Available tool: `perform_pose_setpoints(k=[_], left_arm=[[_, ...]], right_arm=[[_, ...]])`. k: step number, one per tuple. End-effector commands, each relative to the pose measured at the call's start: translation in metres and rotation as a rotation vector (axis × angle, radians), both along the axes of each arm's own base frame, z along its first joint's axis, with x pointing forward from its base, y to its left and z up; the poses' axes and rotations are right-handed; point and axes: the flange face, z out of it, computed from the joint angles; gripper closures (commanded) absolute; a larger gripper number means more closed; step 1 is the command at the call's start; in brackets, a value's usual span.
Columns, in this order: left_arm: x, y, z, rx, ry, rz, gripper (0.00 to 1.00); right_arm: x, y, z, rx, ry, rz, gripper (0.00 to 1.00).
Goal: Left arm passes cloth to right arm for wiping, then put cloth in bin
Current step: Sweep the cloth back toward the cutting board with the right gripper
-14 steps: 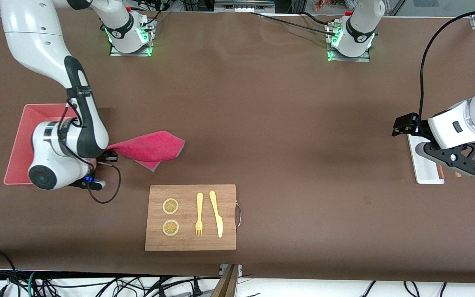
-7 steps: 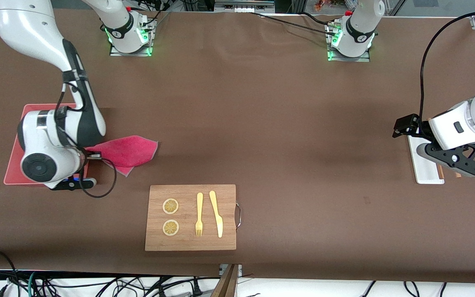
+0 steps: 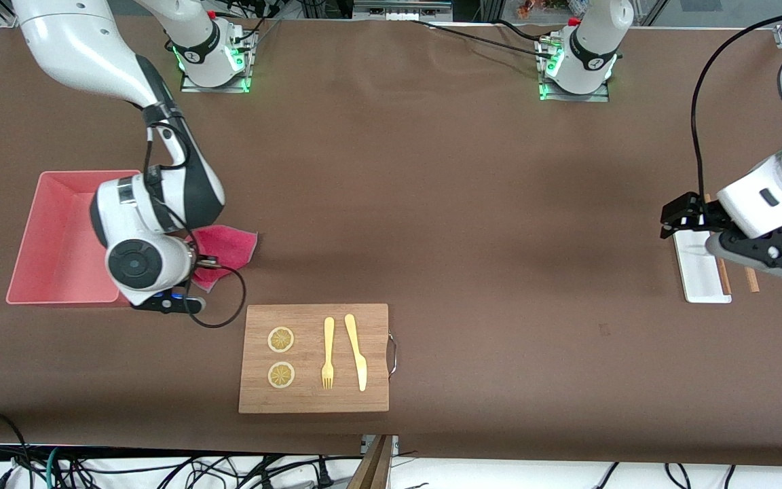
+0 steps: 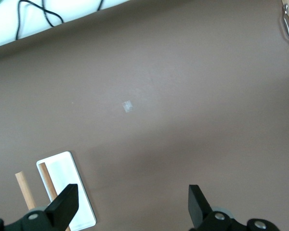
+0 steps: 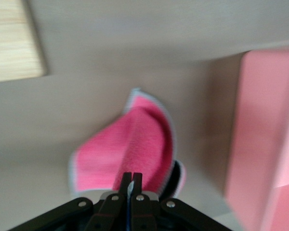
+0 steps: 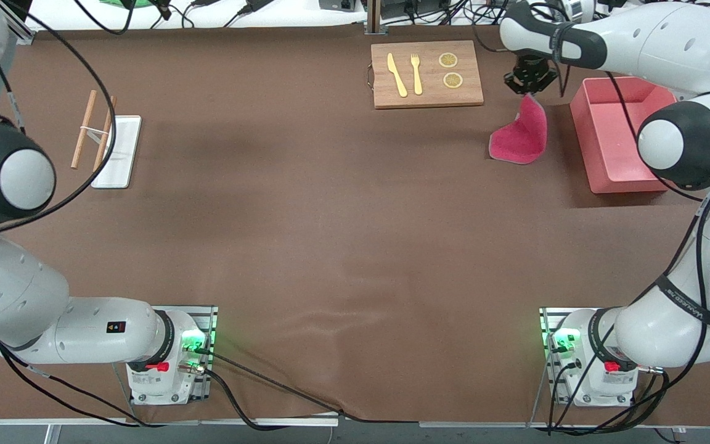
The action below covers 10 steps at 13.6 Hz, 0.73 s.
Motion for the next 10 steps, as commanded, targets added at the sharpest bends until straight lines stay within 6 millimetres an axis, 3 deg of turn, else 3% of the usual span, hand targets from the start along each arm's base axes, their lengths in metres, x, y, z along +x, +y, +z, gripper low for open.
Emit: perform_pose_setpoints(k=[1,6,10], left_arm=[[-0.048,0.007,0.015,0.002,-0.044,0.016,0.0],[-0.047,0.008,0.009,0.048,-0.008,0.008,0.0],[-0.047,0.006,0.009,0.048,-0.006,0.002,0.0]], right_arm=[[-0.004,0.039,-0.007,0.035,-0.045,-0.109,1.0],[-0.021,0.121,-0.026,0.086,-0.123,-0.294,1.0],[-0.038,0.184,-0.029,0.166,-0.173,-0.422,1.0]])
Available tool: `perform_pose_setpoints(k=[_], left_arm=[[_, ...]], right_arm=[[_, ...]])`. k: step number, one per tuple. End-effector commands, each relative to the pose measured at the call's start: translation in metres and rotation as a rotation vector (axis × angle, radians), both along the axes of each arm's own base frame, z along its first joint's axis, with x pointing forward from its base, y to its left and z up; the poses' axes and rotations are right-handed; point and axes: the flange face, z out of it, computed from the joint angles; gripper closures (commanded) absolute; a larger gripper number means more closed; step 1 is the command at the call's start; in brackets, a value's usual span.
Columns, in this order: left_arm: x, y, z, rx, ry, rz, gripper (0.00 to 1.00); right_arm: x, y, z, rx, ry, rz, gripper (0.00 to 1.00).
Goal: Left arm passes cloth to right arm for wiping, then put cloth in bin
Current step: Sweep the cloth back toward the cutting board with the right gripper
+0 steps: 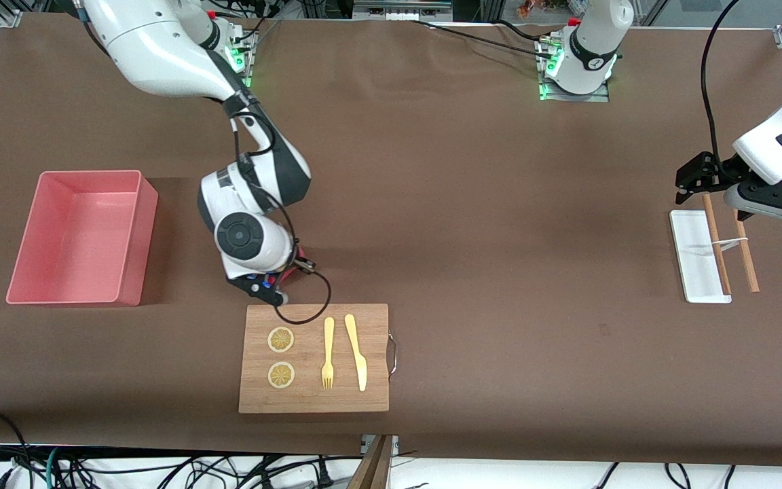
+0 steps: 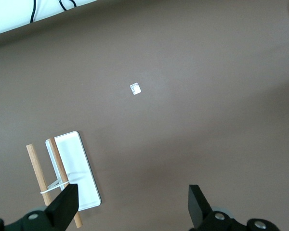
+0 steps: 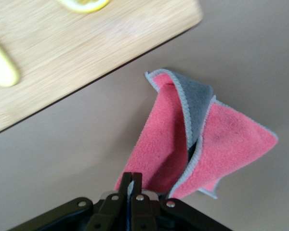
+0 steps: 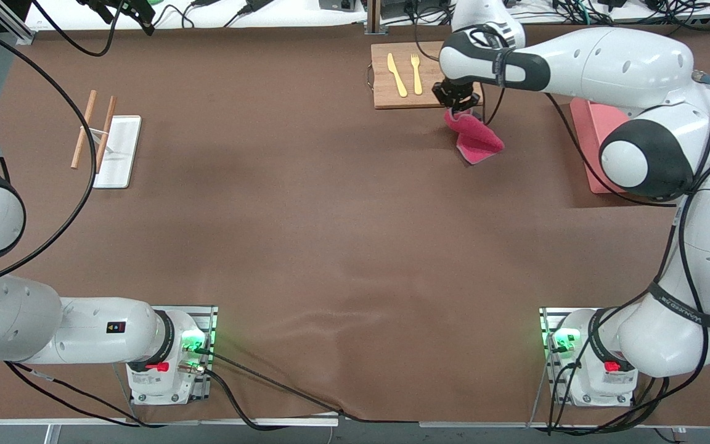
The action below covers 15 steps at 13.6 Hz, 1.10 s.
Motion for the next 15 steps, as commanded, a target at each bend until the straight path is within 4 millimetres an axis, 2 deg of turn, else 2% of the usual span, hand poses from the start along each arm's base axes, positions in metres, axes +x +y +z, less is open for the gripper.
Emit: perform_pose_setpoints(k=[1,4,6,8,10,15], left_arm=[[-0.002,-0.003,0.001,0.018,-0.008,-0.011,0.0],[-0.001,-0.006,0.001,0.02,-0.01,-0.017,0.0],[-0.001,-0.005,0.001,0.02,-0.01,-0.016,0.0],[-0.002,-0.005,0.002,0.02,-0.01,-0.016,0.0],[-0.001,-0.005,0.001,0.02,-0.008,-0.017,0.0],[-0.001,-0.006,0.001,0.02,-0.008,-0.019,0.0]], right_arm=[[-0.011,0.038,0.0,0.037,-0.038,-0.084,1.0],[-0.028,0.083,0.004,0.123,-0.071,-0.181,1.0],[-0.029,0.094,0.014,0.184,-0.069,-0.232,1.0],[-0.016,0.091,0.032,0.274,-0.041,-0.3,1.0],[-0.005,0.074,0.036,0.29,-0.032,-0.278,1.0],[0.015,-0.017,0.015,0.231,0.121,-0.09,1.0]])
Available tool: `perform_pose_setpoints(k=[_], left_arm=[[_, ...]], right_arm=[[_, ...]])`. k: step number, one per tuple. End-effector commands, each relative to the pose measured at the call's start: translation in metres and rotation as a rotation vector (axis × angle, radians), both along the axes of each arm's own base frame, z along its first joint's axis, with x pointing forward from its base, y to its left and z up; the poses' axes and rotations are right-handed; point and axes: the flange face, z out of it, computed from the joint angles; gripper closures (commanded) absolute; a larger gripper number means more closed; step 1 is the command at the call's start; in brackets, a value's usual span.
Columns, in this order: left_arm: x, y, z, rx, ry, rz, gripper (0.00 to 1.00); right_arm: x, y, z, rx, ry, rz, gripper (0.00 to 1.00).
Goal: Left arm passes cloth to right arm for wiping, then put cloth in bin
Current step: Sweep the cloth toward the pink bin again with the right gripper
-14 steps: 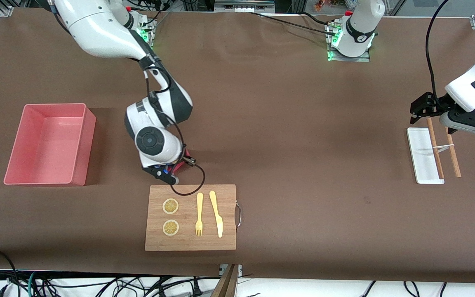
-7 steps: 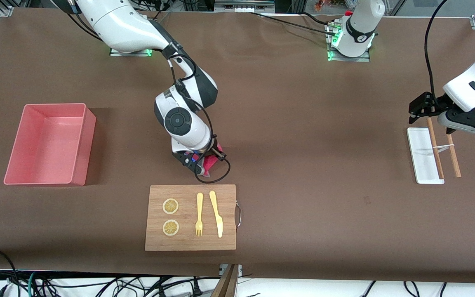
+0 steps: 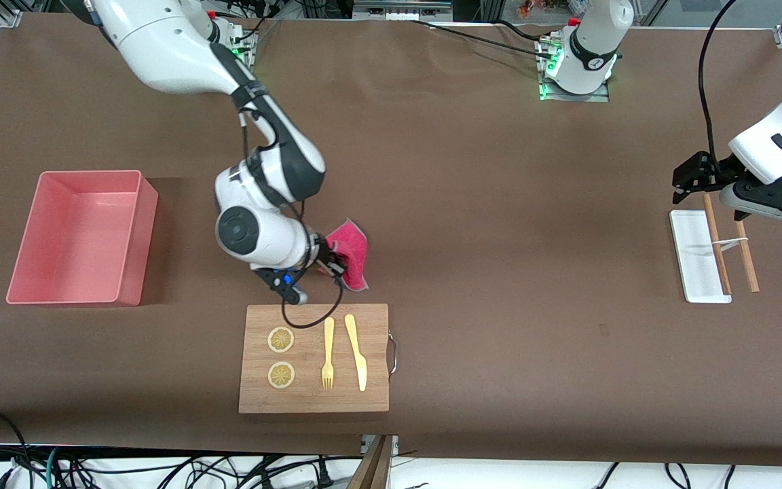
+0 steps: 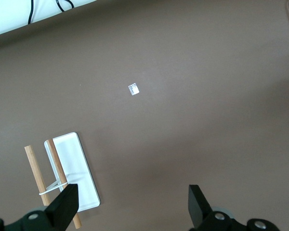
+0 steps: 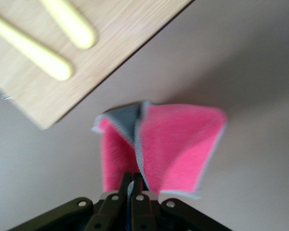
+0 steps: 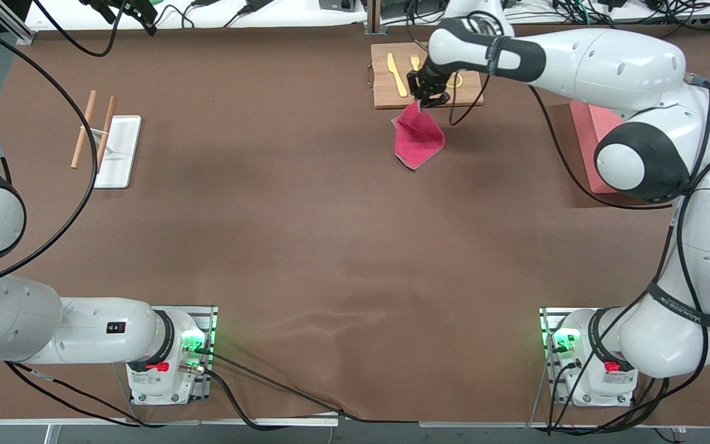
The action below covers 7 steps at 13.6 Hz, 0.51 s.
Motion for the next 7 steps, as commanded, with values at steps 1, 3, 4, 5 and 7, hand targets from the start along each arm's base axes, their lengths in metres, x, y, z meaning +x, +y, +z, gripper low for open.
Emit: perform_pose_setpoints(k=[1,3,4,5,7], left_arm=[[-0.001,-0.002,0.001,0.02,-0.008,-0.012,0.0],[-0.001,-0.002,0.001,0.02,-0.008,-0.012,0.0],[-0.001,-0.002,0.001,0.02,-0.008,-0.01,0.0],[-0.001,-0.002,0.001,0.02,-0.008,-0.012,0.0],[-0.001,-0.002,0.001,0.02,-0.008,-0.012,0.0]], right_arm=[[0.009,-0.058,-0.01,-0.006,0.084,0.116,1.0],[0.014,-0.11,-0.021,-0.038,0.145,0.222,1.0],[0.016,-0.136,-0.026,-0.049,0.167,0.258,1.0],[0.017,-0.159,-0.032,-0.056,0.186,0.292,1.0],[0.016,-0.193,-0.04,-0.059,0.205,0.339,1.0]])
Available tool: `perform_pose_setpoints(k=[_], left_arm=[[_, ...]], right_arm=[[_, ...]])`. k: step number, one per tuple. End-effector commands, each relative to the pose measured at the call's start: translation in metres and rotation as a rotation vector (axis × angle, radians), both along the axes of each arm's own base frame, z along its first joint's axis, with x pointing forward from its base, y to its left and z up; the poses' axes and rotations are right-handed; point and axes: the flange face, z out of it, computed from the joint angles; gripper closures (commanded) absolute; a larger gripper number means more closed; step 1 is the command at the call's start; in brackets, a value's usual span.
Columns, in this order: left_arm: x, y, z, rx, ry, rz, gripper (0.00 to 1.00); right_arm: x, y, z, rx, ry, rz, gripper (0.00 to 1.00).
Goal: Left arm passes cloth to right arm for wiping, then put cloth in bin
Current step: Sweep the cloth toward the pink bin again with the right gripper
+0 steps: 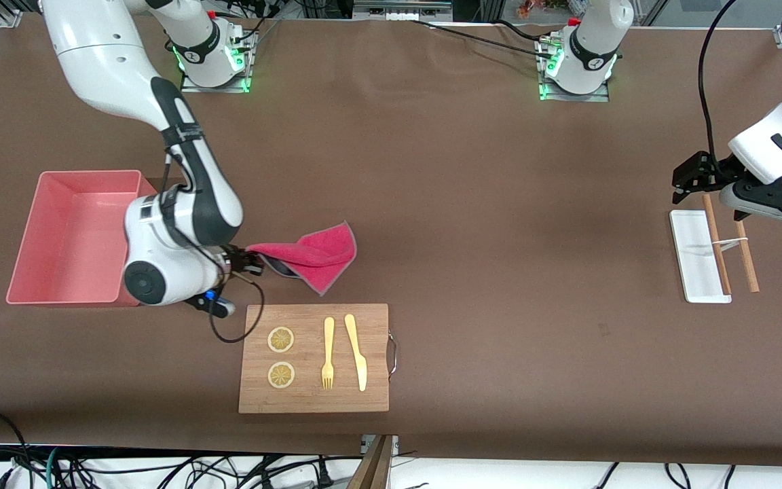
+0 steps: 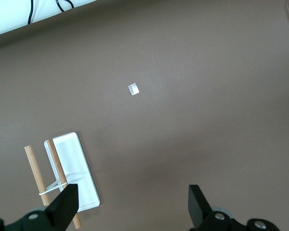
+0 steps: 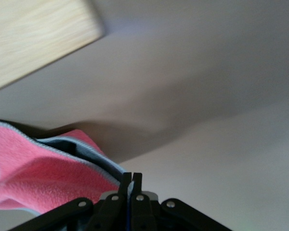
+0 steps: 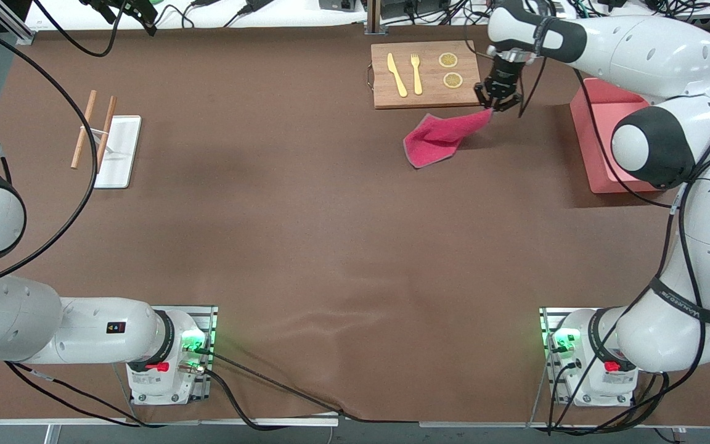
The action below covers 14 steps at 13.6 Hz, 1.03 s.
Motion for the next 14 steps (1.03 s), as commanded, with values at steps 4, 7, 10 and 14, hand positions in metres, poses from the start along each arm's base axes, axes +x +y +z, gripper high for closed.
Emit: perform_pose_setpoints(k=[4,7,10,14], left_arm=[[-0.001,-0.001,0.001,0.02,-0.007,-0.011,0.0],[-0.001,-0.001,0.001,0.02,-0.007,-0.011,0.0],[-0.001,-0.001,0.001,0.02,-0.007,-0.011,0.0],[-0.002,-0.001,0.001,0.02,-0.005,-0.011,0.0]], right_arm=[[0.003,-0.093,-0.011,0.002,0.014,0.165,1.0],[0.006,-0.145,0.0,0.023,0.008,0.257,1.0],[0.012,-0.171,0.04,0.038,-0.015,0.335,1.0],[0.01,-0.159,0.154,0.027,0.035,0.368,1.0]])
